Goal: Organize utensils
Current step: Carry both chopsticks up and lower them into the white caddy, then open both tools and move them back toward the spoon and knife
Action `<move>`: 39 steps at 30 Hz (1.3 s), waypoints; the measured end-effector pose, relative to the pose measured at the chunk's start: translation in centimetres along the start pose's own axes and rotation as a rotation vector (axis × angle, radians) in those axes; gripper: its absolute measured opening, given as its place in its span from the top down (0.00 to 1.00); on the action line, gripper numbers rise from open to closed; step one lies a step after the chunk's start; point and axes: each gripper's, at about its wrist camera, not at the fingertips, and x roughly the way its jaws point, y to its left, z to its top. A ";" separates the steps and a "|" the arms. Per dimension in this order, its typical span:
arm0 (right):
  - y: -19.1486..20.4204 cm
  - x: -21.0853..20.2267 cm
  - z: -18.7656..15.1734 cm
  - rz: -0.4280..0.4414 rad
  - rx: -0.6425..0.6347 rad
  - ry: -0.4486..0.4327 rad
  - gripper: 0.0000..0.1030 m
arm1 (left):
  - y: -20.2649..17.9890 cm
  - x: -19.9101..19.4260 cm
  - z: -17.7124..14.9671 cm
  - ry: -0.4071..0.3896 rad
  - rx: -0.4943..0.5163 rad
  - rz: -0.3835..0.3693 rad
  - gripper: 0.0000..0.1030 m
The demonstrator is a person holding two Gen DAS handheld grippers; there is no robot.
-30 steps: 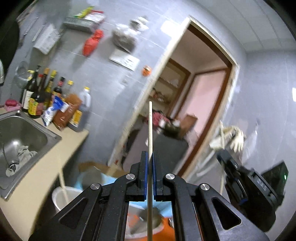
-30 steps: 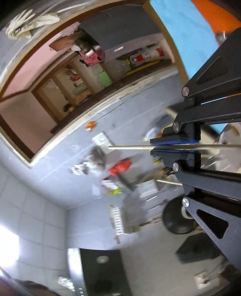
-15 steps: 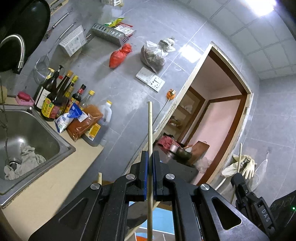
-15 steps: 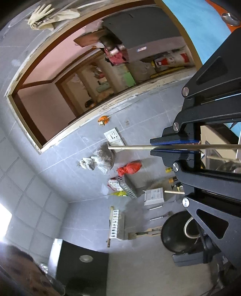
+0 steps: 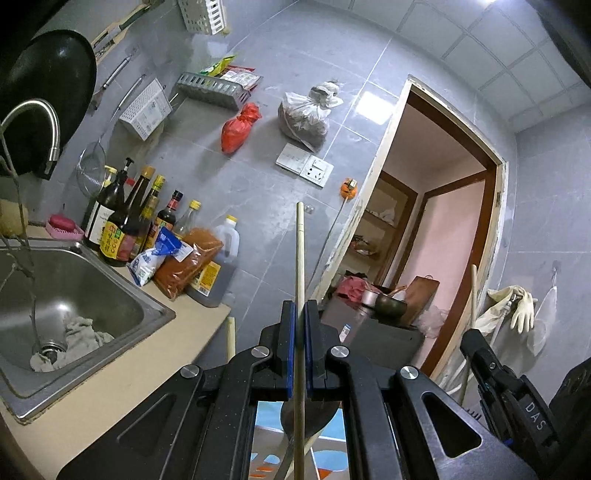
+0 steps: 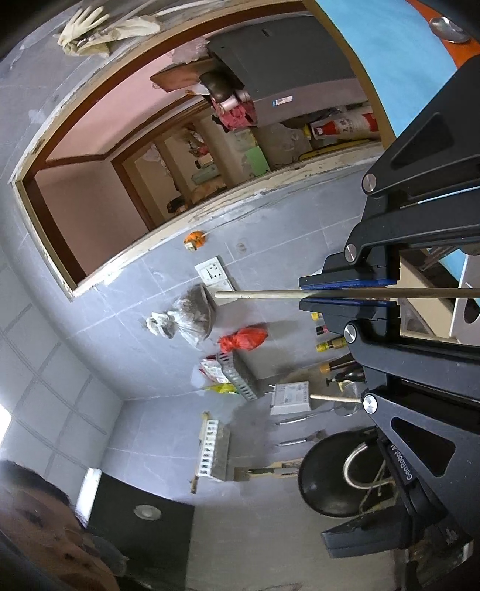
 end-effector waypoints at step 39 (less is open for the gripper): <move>1.3 -6.1 8.6 -0.137 -0.082 0.238 0.24 | -9.9 -4.3 1.5 0.249 0.164 -0.100 0.09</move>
